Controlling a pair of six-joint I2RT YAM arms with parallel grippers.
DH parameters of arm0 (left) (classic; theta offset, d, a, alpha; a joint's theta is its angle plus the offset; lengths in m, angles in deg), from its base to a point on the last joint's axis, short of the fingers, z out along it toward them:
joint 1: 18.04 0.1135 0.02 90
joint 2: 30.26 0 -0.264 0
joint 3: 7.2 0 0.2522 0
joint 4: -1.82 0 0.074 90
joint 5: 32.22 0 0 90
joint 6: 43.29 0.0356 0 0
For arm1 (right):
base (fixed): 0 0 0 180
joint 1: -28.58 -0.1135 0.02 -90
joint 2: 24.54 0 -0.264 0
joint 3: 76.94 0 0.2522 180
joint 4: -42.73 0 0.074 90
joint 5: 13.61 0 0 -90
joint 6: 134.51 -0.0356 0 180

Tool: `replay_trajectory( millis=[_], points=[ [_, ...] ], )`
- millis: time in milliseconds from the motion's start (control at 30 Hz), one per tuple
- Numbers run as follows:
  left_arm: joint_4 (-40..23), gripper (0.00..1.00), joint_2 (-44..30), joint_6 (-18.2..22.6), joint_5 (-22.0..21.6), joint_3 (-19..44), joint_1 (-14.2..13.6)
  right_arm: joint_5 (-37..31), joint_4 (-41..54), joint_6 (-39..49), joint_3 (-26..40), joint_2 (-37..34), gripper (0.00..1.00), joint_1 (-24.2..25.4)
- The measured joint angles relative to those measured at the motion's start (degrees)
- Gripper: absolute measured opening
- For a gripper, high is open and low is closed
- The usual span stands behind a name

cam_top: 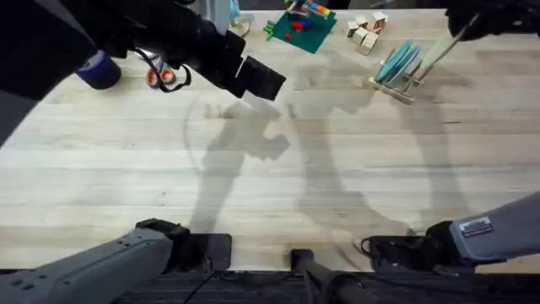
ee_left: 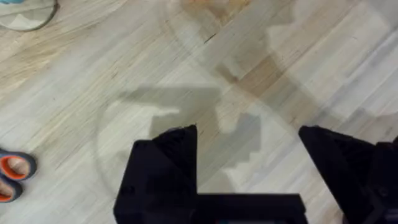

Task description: Pick up the plates from the table one by one and place each into a slot on the dish rack.

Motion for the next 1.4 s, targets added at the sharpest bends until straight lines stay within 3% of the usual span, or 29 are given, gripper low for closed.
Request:
replay_trajectory(
  millis=[267, 667, 900, 1400],
  points=[
    [-0.5, 0.994, 0.0, 0.0, 0.0, 0.0, 0.0, 0.7, 0.7, 0.3, 0.0, 0.0, 0.032, 2.2],
    [-0.6, 0.995, 0.0, 0.0, 0.0, 0.0, 0.0, 9.1, 0.2, 3.5, 0.0, 0.0, 0.030, 8.3],
    [-0.6, 0.994, 0.0, 0.0, 0.0, 0.0, 0.0, 11.7, 0.0, 5.9, 0.1, -0.5, 0.031, 8.5],
    [-0.6, 0.994, 0.0, 0.0, 0.0, 0.0, 0.0, 12.5, -3.2, 7.2, 0.1, -9.0, 0.031, 9.2]
  ],
)
